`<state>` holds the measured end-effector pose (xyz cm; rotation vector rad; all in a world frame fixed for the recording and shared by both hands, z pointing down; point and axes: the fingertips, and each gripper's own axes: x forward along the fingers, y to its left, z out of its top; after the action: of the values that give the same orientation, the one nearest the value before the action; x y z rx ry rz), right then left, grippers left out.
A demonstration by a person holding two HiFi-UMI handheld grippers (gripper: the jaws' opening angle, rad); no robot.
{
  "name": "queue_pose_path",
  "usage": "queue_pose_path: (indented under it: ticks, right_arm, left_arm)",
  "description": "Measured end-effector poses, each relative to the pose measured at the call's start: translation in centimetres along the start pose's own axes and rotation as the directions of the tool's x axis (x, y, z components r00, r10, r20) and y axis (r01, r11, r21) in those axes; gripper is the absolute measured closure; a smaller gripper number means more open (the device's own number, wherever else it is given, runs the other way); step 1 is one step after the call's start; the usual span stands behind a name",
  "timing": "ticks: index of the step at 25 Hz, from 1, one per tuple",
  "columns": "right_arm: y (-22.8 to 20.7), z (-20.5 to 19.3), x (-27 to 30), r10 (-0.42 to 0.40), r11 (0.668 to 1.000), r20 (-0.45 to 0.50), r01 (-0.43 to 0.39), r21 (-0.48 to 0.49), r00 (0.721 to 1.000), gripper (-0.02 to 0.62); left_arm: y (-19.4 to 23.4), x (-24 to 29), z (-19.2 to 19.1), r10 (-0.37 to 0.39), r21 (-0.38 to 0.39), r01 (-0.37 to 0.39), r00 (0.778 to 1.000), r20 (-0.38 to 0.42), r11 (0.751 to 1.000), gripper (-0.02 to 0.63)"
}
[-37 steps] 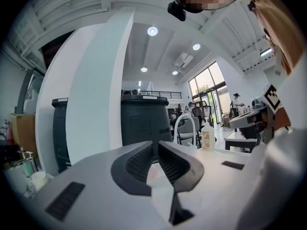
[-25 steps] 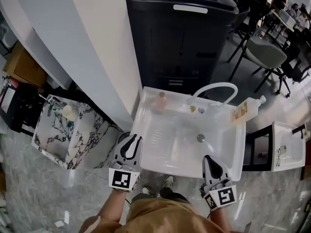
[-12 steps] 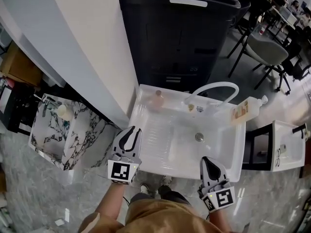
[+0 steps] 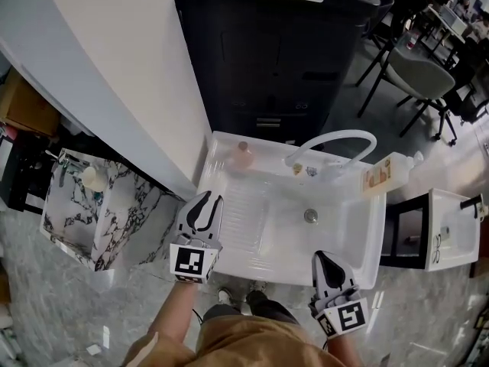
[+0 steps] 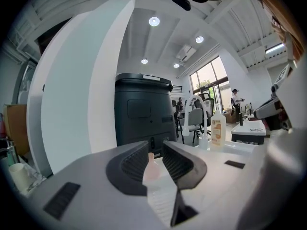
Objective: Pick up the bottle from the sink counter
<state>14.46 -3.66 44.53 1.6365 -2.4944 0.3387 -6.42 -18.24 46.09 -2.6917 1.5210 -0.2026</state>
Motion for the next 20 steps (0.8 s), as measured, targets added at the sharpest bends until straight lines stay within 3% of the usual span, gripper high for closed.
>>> queue_pose_path:
  ticks: [20]
  right_arm:
    - [-1.6, -1.2, 1.9, 0.022, 1.000, -0.034, -0.022, 0.021, 0.999, 0.595]
  left_arm:
    - [0.5, 5.6, -3.2, -0.015, -0.006, 0.015, 0.999, -0.044, 1.000, 0.503]
